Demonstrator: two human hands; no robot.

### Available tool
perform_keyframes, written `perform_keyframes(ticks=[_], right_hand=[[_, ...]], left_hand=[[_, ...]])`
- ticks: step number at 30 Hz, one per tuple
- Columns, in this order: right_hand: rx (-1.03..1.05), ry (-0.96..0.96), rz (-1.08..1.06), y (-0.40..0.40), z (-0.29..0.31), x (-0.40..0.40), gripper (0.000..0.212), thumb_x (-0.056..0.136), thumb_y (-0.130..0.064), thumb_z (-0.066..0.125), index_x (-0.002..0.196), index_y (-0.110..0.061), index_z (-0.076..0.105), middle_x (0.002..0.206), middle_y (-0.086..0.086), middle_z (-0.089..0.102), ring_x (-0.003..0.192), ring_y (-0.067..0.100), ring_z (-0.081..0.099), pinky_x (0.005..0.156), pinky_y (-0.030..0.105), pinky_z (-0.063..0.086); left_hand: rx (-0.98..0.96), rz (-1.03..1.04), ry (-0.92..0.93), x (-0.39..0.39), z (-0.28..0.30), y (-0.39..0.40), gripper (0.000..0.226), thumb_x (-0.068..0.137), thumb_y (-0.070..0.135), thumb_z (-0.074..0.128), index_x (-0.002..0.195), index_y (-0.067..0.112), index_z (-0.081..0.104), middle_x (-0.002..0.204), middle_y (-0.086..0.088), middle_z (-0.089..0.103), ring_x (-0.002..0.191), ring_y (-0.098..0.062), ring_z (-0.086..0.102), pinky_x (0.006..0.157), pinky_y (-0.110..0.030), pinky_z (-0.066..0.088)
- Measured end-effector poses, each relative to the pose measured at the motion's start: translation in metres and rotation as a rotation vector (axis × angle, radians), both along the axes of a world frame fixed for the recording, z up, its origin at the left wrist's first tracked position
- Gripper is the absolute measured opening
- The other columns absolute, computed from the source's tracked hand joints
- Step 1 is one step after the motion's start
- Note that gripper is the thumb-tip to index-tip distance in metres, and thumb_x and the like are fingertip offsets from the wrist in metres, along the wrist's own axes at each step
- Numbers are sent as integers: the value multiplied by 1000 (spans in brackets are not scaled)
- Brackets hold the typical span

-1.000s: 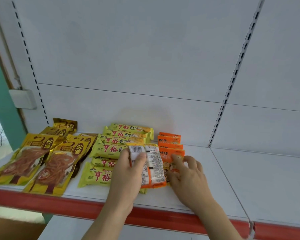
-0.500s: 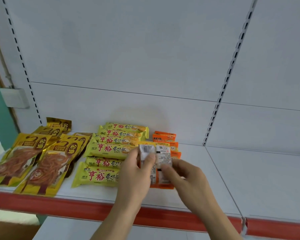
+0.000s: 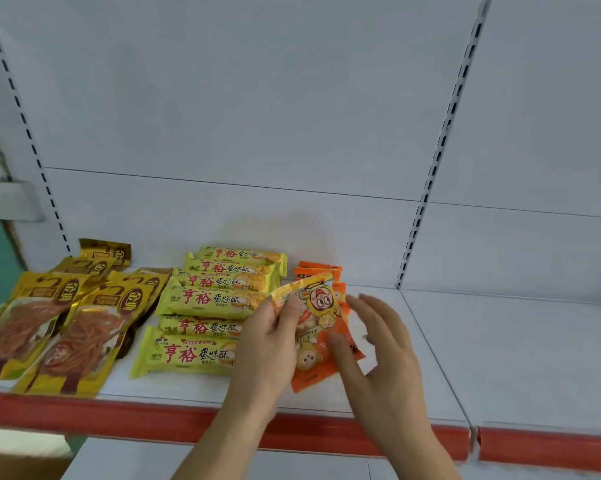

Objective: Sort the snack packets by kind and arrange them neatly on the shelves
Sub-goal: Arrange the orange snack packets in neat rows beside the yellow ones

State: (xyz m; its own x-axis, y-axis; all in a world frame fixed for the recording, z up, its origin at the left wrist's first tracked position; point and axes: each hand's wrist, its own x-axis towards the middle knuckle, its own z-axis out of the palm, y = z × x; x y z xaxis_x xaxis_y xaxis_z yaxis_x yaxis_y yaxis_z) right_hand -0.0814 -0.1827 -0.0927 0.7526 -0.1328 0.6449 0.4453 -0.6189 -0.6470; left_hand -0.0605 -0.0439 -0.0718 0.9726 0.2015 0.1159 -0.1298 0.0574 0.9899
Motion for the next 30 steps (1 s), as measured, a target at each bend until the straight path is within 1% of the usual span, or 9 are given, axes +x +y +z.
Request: perform_keyframes(ticks=[3, 7, 11, 15, 17, 22, 26, 28, 30], right_hand=[[189, 263, 238, -3, 9, -3, 52, 91, -28, 70, 137, -44, 51, 115, -26, 65, 97, 4, 65, 76, 16, 52], [267, 286, 230, -4, 12, -4, 51, 90, -17, 72, 130, -45, 57, 102, -17, 73, 84, 10, 70, 75, 28, 58], [384, 216, 101, -21, 22, 8, 29, 91, -14, 71, 106, -38, 66, 90, -18, 73, 79, 3, 68, 66, 16, 52], [144, 303, 144, -35, 34, 18, 29, 94, -9, 64, 92, -36, 75, 94, -21, 72, 89, 1, 67, 74, 20, 50], [30, 311, 196, -33, 41, 20, 29, 94, -9, 64, 96, -36, 75, 99, -23, 70, 94, 3, 66, 79, 23, 51], [272, 259, 84, -25, 38, 14, 43, 97, -30, 61, 136, -45, 51, 113, -24, 65, 78, 4, 70, 66, 21, 55], [316, 404, 164, -10, 15, 0, 55, 90, -39, 68, 138, -51, 44, 109, -19, 67, 76, 6, 73, 70, 30, 60], [294, 389, 164, -7, 8, -2, 46, 93, -26, 68, 130, -49, 53, 86, -14, 69, 62, 6, 68, 56, 23, 53], [197, 366, 106, -9, 1, 2, 38, 95, -22, 66, 128, -41, 61, 74, -9, 65, 51, 4, 55, 52, 15, 43]], left_hand=[[-93, -60, 37, 1, 6, 2, 33, 105, 44, 52, 97, 23, 75, 95, -4, 81, 93, -26, 78, 89, -59, 60], [-73, -85, 23, 0, 9, 3, 37, 104, 49, 49, 102, 22, 74, 95, -1, 81, 92, -22, 78, 87, -52, 62], [43, -166, 48, -2, 8, 12, 42, 104, 32, 57, 69, 20, 77, 85, -3, 79, 92, -30, 75, 91, -49, 60], [180, -319, 104, -8, 17, 18, 33, 93, 57, 61, 96, 29, 78, 98, 16, 79, 88, 5, 72, 76, -19, 53], [286, -258, 84, -6, 16, 18, 24, 90, 52, 70, 107, 35, 71, 102, 15, 77, 87, 6, 71, 70, -13, 49], [190, -110, 100, -5, 5, 10, 15, 91, 29, 79, 103, 29, 70, 103, 7, 76, 90, -13, 76, 80, -42, 65], [74, 12, 115, -4, -6, 1, 21, 90, 28, 80, 101, 22, 63, 92, 0, 77, 81, -13, 76, 80, -47, 63], [231, -6, 70, -8, -8, -3, 26, 94, 31, 75, 106, 26, 54, 88, 10, 72, 74, 3, 70, 71, -20, 58], [593, 13, -66, -14, -6, -5, 34, 100, 36, 66, 125, 33, 43, 90, 18, 64, 75, 5, 66, 65, -14, 49]])
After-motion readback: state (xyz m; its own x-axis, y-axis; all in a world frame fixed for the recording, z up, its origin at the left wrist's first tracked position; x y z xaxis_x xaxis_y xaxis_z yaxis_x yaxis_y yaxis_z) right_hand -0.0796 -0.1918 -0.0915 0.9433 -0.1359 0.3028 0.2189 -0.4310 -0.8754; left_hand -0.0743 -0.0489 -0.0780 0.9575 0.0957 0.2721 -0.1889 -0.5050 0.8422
